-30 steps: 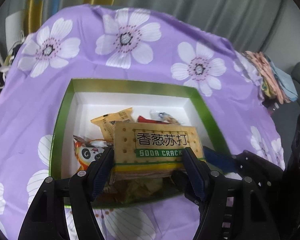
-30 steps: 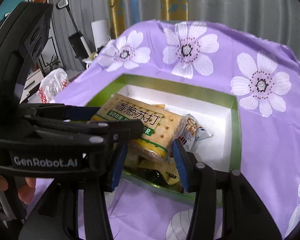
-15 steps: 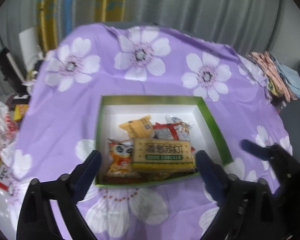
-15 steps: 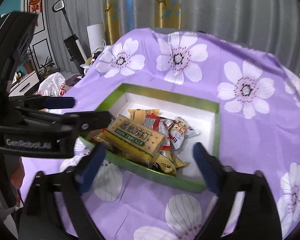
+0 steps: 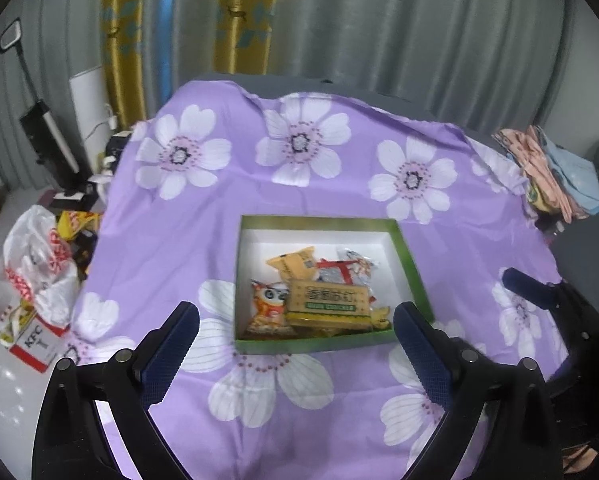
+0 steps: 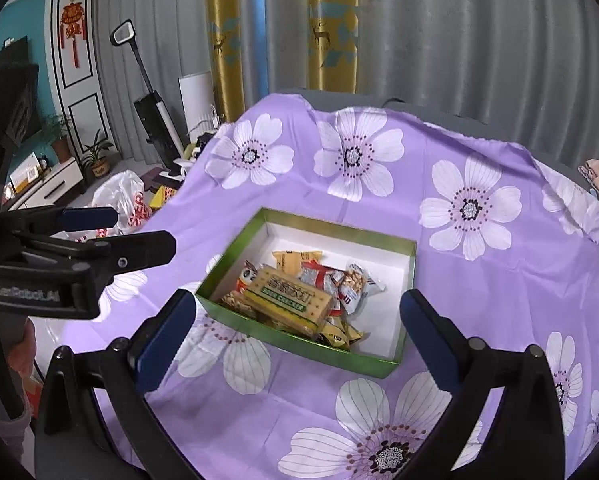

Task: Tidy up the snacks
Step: 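Lower the cracker pack into the box, open and raise the left tool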

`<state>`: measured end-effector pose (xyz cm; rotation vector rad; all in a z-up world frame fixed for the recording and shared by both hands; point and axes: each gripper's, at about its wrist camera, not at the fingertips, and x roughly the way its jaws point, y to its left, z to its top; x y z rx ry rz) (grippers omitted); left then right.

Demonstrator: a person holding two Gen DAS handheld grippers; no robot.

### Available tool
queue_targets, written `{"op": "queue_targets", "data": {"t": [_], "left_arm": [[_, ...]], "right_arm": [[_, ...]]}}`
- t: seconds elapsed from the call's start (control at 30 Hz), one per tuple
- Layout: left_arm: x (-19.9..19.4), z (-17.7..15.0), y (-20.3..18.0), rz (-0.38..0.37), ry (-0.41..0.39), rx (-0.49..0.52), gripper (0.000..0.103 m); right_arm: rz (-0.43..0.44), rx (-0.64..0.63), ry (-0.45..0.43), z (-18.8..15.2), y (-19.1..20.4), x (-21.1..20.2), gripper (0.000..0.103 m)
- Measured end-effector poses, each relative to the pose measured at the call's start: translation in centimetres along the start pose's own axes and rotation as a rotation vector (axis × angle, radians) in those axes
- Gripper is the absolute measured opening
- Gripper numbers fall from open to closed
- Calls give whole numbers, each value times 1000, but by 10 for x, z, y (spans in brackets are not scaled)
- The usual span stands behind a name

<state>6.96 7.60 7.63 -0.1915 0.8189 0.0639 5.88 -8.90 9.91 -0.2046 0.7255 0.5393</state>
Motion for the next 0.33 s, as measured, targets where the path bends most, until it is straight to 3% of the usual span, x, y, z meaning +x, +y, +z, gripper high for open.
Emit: {"op": "queue_targets", "data": {"t": [0.33], "left_arm": [[-16, 9, 8, 49, -24, -32, 98]], "right_arm": [[-7, -2, -32, 14, 5, -18, 103]]}}
